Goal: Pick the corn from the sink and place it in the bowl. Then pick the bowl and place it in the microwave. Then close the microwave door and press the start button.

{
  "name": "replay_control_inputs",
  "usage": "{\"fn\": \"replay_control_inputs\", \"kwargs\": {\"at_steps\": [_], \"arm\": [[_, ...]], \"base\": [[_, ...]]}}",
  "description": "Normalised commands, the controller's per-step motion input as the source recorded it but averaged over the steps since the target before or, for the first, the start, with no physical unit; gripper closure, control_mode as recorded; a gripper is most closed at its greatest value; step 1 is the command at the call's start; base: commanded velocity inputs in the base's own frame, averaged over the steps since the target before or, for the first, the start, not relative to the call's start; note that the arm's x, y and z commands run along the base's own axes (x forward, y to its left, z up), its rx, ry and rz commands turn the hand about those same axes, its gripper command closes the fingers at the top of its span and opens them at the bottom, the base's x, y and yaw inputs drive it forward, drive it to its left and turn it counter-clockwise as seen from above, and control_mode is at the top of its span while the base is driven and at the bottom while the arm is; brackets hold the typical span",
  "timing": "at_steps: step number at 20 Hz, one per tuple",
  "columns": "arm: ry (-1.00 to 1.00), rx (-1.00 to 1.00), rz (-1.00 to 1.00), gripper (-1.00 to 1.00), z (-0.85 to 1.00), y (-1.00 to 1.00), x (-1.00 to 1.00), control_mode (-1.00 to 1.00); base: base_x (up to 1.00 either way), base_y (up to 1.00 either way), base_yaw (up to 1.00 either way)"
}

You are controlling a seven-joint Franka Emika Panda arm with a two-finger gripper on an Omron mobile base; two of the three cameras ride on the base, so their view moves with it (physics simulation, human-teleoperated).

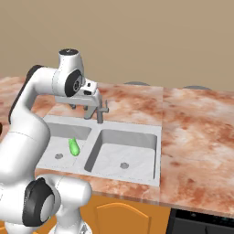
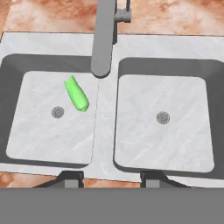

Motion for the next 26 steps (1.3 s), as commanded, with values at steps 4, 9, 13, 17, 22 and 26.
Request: {"fn": "replay_control_inputs", "kwargs": {"at_steps": [4, 9, 13, 17, 22, 26], "arm": [[-0.01, 0.00, 0.00, -1.00, 0.00, 0.00, -0.03, -1.00], [-0.15, -0.37, 0.04, -1.00, -0.30, 0.81, -0.60, -1.00], [-0.17, -0.46, 0.19, -1.00, -0.96, 1.00, -0.73, -1.00], [-0.01, -0.36, 0.10, -1.00, -0.90, 1.00, -0.05, -1.00], [0.08, -0.07, 0.05, -1.00, -0.69, 0.36, 0.76, -1.00], [0.37, 0.07, 0.02, -1.00, -0.56, 0.03, 0.94, -1.00]], "base": [[0.00, 0.00, 0.00], [0.00, 0.00, 0.00], [0.00, 0.00, 0.00], [0.00, 0.00, 0.00], [0.00, 0.00, 0.00], [0.00, 0.00, 0.00]]}}
